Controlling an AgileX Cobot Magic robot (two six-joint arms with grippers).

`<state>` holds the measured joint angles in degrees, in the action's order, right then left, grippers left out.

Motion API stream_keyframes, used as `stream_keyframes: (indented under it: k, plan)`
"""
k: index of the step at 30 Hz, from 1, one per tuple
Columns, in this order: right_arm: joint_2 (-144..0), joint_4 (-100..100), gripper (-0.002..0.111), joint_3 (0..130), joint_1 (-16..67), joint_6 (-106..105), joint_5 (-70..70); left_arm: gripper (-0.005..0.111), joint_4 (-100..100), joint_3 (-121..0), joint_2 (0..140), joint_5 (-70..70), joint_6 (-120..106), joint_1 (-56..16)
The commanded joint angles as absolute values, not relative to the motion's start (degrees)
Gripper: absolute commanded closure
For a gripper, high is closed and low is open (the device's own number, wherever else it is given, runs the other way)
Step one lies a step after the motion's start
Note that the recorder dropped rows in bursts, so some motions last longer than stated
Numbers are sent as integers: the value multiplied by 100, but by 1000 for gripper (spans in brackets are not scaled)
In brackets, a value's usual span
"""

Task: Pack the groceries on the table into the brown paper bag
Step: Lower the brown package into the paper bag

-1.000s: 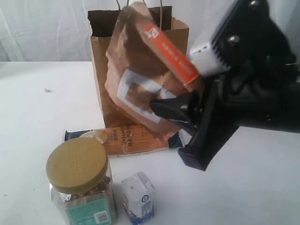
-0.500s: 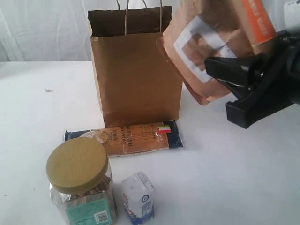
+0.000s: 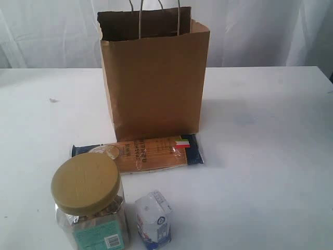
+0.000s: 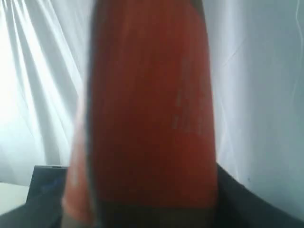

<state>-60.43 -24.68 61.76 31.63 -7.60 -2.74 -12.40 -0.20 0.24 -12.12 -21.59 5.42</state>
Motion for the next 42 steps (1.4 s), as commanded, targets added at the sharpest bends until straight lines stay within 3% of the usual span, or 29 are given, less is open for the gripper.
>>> stream_keyframes:
  k: [1, 15, 27, 42]
  plan:
    - [-6890, -2478, 83, 7035, 3074, -720, -891, 107, -1255, 0, 0, -1199, -2147, 553]
    - [-9613, -2478, 83, 7826, 2605, -720, -2576, 107, -1255, 0, 0, -1199, -2147, 553]
    - [-9717, -2362, 83, 7826, 2763, 280, -1132, 107, -1255, 0, 0, -1199, -2147, 553]
    - [-9103, -2327, 83, 7826, 2911, 280, -1007, 107, -1255, 0, 0, -1199, -2147, 553]
